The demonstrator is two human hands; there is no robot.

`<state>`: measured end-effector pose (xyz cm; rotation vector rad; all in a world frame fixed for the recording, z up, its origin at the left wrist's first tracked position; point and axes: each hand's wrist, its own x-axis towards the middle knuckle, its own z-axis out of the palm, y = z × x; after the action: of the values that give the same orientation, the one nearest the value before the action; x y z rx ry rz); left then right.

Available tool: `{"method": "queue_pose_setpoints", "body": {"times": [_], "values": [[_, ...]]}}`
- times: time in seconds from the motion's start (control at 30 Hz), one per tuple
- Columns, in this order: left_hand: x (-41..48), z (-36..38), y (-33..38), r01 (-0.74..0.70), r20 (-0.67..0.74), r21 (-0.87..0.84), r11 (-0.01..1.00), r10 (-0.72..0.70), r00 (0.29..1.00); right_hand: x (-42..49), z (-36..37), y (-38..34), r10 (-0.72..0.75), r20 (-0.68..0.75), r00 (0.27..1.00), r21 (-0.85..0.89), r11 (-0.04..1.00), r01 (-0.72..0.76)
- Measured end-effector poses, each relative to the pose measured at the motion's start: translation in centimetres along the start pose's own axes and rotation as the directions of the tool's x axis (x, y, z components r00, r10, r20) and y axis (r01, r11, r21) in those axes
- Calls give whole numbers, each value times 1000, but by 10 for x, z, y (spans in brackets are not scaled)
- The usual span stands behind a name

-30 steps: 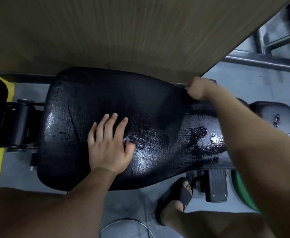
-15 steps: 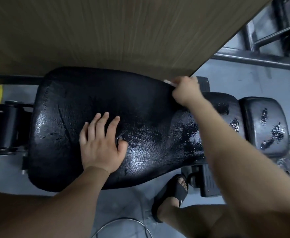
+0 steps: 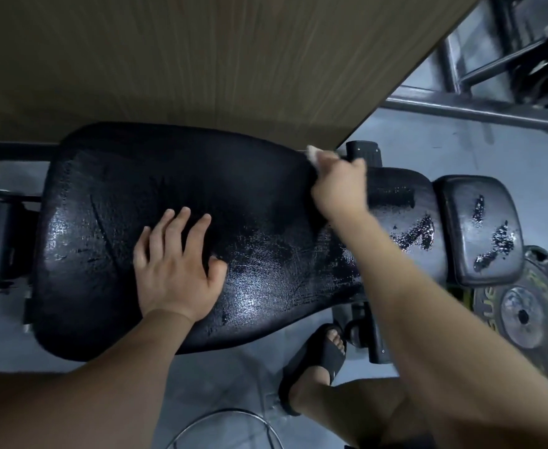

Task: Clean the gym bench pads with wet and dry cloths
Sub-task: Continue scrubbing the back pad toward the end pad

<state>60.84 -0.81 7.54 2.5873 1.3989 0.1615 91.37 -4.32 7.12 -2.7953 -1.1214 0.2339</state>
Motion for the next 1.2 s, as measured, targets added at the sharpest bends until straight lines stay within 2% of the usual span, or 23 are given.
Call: {"method": "queue_pose_setpoints", "body": {"times": [0.07,0.13,0.17,0.23,0.3,0.33,0.37,0.43,0.5,0.53,0.57,0.67,0.73,0.83,0.93,1.07,1.2], "values": [[0,0,0,-2,-14,-6,1000,2,1000,-18,7,-23,-167,-22,986,-1,986,167],[0,1,1,-8,-24,-9,1000,8,1000,-20,3,-10,-228,-43,973,-19,974,228],[0,1,1,-9,-27,-11,1000,9,1000,-15,2,8,-197,-70,978,-68,979,192],[0,1,1,-7,-29,-15,1000,7,1000,-3,-1,48,-13,-120,993,-117,993,-1],[-1,2,0,-5,-26,-9,1000,5,1000,-4,-2,56,191,-119,974,-10,981,-194],[0,2,0,-4,-22,-8,1000,4,1000,-11,-1,42,249,-116,962,47,968,-245],[0,2,0,-5,-17,-9,1000,4,1000,-22,2,23,213,-128,969,63,977,-206],[-1,2,0,-3,-14,-14,1000,2,1000,-57,10,-20,-36,-170,985,16,999,39],[-1,2,-1,-4,-26,-21,1000,4,1000,-87,17,-33,-306,-118,945,19,951,310],[-2,3,-1,-6,-32,-28,1000,6,999,-89,17,-23,-377,-89,922,8,925,379],[-2,3,-1,-9,-38,-36,999,7,999,-82,14,-8,-390,-81,917,3,920,391],[-2,5,0,-13,-50,-39,999,11,999,-57,4,39,-141,-144,979,-57,989,134],[-2,6,-1,-14,-57,-39,999,11,998,-53,0,41,-30,-174,984,-16,1000,27],[-2,7,-3,-19,-55,-49,999,16,998,-77,5,14,-80,-218,973,2,997,82],[-3,6,-2,-11,-47,-52,999,9,999,-114,17,-10,-171,-194,966,52,982,184],[-5,2,-1,-4,-39,-74,997,2,999,-163,22,-39,-253,-178,951,21,965,261],[-7,-16,-3,11,89,-136,991,1,996,-210,20,-55,-342,-114,933,26,938,347]]}}
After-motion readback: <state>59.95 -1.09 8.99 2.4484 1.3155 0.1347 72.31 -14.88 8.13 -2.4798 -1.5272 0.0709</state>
